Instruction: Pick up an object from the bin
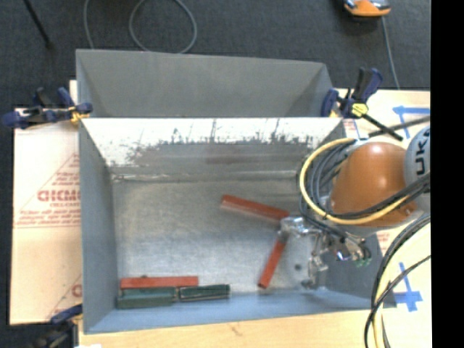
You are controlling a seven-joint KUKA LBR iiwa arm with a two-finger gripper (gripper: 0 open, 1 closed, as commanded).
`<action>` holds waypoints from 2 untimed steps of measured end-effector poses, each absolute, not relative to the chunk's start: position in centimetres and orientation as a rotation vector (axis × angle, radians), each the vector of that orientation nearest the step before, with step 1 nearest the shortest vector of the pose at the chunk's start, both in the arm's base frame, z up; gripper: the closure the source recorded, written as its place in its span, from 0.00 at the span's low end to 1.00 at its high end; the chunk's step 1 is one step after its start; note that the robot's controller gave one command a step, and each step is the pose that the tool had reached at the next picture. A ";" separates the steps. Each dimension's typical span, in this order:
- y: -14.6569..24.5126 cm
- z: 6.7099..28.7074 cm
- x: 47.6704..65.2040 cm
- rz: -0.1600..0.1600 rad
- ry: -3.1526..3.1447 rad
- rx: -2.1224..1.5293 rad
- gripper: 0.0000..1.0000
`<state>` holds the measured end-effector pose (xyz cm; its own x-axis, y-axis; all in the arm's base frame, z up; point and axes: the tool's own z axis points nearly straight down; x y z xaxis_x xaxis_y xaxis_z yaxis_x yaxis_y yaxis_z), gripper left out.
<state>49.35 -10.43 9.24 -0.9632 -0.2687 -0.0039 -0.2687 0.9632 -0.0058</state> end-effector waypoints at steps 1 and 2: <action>-3.7 7.1 49.2 -0.001 3.060 -0.676 0.00; -3.8 7.1 49.1 0.002 3.064 -0.668 1.00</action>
Offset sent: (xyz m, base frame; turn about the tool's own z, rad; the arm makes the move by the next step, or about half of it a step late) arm -0.0043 0.0665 -0.0224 -0.1644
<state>49.06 -3.75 7.06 -0.9094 -0.4160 -0.0056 -0.4160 0.9094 -0.0002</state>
